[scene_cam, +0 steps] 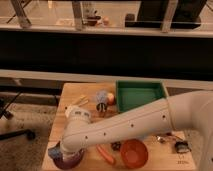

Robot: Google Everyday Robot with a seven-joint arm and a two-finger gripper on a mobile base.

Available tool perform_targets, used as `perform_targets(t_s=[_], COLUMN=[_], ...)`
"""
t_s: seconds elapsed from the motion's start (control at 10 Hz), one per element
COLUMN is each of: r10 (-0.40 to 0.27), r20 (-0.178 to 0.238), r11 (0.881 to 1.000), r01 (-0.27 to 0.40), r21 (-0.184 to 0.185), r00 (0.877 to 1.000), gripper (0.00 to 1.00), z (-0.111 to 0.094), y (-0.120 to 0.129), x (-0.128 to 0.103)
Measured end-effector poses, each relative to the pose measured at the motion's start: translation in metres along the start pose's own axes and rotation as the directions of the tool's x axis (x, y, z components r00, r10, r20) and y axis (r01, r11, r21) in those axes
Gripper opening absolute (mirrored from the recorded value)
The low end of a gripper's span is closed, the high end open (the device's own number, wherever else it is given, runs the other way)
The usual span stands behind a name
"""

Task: Place sponge in table surface

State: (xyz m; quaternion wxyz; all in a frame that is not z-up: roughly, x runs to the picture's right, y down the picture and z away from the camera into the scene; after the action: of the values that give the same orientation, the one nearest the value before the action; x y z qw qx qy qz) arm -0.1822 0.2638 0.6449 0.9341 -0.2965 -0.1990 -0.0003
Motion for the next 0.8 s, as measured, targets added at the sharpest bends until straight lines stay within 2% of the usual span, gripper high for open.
perform_targets(t_s=[0.3, 0.8], r10=[-0.014, -0.048], r20=[-0.004, -0.024], r11=[1.0, 0.997], r01=[0.014, 0.05], r21=[0.024, 0.057], r00=[1.0, 0.999], gripper=[0.0, 0.0], z=[-0.009, -0.012], y=[-0.009, -0.026], x=[-0.005, -0.015])
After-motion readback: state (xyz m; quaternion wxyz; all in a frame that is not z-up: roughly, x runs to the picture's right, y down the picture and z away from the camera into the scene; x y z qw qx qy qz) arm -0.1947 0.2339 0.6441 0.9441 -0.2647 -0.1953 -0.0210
